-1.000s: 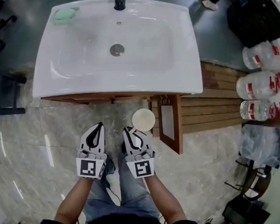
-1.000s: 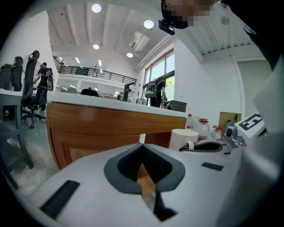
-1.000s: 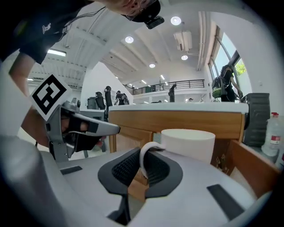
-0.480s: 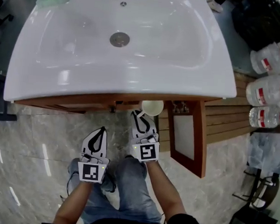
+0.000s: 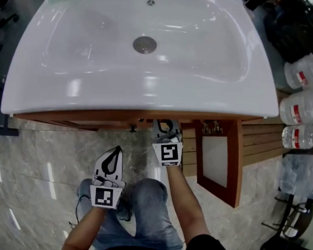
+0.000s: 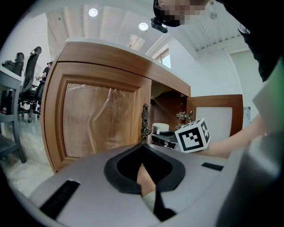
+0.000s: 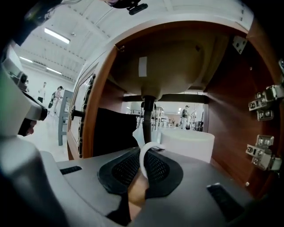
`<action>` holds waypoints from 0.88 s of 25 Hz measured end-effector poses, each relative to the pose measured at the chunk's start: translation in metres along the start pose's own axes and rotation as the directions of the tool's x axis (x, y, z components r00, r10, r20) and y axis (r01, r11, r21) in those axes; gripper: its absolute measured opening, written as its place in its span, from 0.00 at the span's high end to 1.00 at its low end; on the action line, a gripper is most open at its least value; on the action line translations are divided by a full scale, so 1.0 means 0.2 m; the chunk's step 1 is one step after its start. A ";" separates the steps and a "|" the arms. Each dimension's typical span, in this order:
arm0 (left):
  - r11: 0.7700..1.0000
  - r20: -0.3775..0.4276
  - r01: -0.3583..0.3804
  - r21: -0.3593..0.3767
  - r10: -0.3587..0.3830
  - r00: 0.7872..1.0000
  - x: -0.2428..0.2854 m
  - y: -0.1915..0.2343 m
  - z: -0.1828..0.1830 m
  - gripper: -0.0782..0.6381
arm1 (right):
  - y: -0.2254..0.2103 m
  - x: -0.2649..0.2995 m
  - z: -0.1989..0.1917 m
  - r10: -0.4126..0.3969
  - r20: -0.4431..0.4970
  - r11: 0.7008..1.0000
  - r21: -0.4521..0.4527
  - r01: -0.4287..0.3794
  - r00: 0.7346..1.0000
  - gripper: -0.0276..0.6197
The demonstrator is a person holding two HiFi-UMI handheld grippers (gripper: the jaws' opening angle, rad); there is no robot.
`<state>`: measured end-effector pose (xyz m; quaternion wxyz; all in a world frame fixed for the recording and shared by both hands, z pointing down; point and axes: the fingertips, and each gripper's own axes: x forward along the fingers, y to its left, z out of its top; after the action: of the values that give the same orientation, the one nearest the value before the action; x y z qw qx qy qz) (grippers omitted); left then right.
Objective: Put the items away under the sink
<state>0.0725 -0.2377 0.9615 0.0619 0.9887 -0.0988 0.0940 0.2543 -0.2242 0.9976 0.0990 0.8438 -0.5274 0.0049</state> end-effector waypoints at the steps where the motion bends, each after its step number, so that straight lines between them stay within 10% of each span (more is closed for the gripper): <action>1: 1.000 -0.002 -0.001 -0.002 0.001 1.000 0.00 0.00 0.00 0.88 | 0.00 0.00 0.00 -0.001 0.003 1.000 0.000 0.001 1.000 0.89; 12: 1.000 -0.050 -0.009 -0.013 0.008 0.999 -0.12 0.02 0.08 0.88 | 0.00 -0.09 -0.06 -0.030 -0.087 0.997 0.066 0.036 0.996 0.67; 22: 0.999 -0.085 -0.034 -0.005 0.033 0.996 -0.34 -0.03 0.55 0.88 | 0.00 -0.54 0.23 -0.068 -0.244 0.975 0.188 0.116 0.967 0.63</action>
<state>0.0282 -0.2352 0.8395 0.0679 0.9818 -0.1128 0.1365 0.2016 -0.1371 0.9403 0.0758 0.8665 -0.4688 0.1536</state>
